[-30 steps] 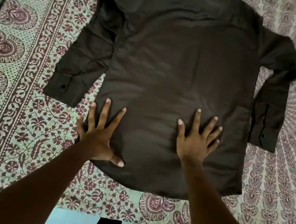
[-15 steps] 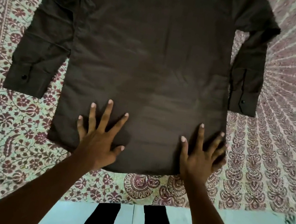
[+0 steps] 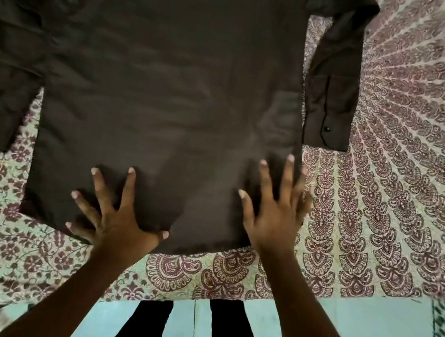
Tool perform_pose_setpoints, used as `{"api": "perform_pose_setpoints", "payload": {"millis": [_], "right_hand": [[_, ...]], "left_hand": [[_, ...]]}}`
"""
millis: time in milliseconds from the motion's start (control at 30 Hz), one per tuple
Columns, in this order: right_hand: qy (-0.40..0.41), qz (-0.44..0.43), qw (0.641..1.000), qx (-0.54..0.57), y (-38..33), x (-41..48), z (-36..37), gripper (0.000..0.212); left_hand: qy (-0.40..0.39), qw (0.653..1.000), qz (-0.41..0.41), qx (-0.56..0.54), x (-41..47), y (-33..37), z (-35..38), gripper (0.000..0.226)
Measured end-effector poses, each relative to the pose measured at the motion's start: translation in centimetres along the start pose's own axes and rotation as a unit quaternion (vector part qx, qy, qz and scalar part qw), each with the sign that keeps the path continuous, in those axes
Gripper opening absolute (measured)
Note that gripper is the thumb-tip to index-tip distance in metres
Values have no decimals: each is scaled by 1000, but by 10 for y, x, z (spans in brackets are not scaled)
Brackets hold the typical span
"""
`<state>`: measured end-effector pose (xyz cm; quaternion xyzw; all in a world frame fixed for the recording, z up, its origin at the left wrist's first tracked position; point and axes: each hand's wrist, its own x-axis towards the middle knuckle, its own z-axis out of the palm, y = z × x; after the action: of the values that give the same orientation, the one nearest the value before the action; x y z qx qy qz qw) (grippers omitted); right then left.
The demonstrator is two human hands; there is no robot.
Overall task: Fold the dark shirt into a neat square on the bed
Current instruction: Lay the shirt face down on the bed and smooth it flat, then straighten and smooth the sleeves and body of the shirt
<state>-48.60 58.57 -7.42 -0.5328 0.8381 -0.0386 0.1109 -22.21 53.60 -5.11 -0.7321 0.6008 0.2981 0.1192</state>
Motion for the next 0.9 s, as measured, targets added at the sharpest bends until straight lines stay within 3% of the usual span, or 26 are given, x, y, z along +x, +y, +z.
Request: {"api": "perform_pose_setpoints", "payload": {"millis": [133,200,333,400,500,533,667,800,900], "right_hand": [[-45,-225,973,-20,-11,80,0,60],[-77,-208,975,-15,-3,121,0,61],[-102,-55,993,27,16,160,-17,67],[-79,-83,993,18,16,144,-19,67],[-99,-234,967,14,34,82,-18,65],[-110,-249,962,11,48,62,-18,64],[-130,-122,984,14,102,15,-27,65],[-170,-184,968,-4,126,19,-42,61],[-111,-175,978,35,137,49,-56,51]], "left_hand": [[35,986,155,53,6,65,7,132],[-5,983,178,51,14,103,14,132],[-115,984,116,67,22,137,22,148],[-136,984,89,70,22,140,17,151],[-157,980,86,83,20,145,10,150],[-161,980,81,89,19,148,8,150],[-129,982,77,117,16,162,6,160],[-79,958,198,193,11,178,13,160],[-112,951,231,174,10,189,24,150]]}}
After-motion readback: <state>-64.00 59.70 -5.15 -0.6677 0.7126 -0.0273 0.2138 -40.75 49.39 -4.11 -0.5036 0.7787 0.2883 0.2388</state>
